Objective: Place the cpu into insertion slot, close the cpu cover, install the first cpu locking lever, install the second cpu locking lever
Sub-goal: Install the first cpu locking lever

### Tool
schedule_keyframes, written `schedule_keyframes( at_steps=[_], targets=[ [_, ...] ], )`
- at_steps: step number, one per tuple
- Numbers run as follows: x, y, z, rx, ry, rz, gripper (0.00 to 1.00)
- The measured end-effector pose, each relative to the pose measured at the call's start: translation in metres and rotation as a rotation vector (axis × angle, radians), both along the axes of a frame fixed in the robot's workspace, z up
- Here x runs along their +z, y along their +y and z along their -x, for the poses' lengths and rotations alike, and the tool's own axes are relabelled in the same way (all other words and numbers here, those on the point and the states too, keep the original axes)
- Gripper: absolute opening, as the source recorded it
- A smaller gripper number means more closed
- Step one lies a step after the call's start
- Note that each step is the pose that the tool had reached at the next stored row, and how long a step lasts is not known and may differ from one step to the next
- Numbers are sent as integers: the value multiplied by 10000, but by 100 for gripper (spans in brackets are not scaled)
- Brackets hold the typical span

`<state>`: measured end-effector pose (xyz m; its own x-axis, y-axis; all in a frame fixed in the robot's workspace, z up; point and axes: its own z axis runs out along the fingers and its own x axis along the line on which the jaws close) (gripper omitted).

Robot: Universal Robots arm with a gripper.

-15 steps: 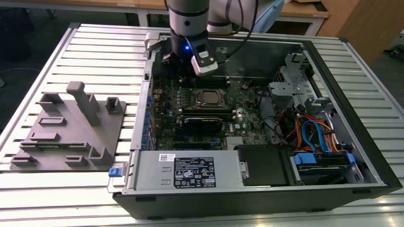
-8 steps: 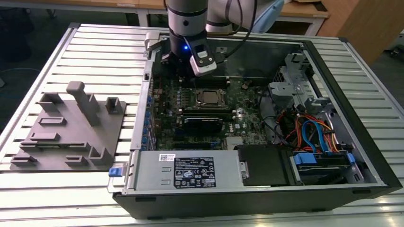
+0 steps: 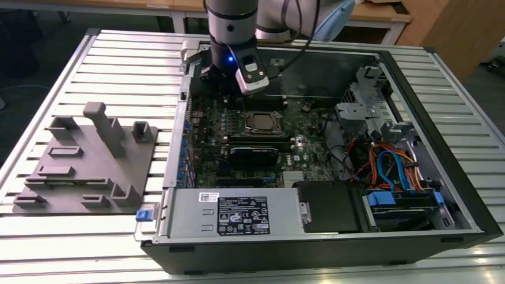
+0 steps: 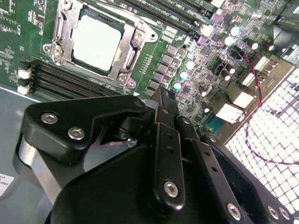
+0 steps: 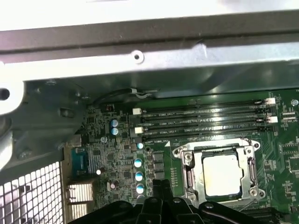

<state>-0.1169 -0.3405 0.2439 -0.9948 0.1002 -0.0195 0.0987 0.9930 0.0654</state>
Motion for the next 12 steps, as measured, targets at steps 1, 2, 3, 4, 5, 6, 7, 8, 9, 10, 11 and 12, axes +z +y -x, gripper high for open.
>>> schedule_keyframes(
  at_steps=[1,2,3,4,5,6,7,8,9,10,11,12],
  targets=[
    [0,15,0,0,0,1,10],
    [1,32,1,-1,1,1,10],
    [5,49,0,-1,0,0,10],
    [13,64,0,0,0,0,10],
    [22,81,0,0,-1,0,10],
    [29,96,0,0,0,0,10],
    [35,112,1,0,0,0,10],
    [42,126,1,0,0,0,10],
    [52,139,1,0,0,0,10],
    [64,149,1,0,1,1,10],
    [71,161,1,0,-1,0,10],
    [74,172,1,-1,-1,0,10]
  ],
)
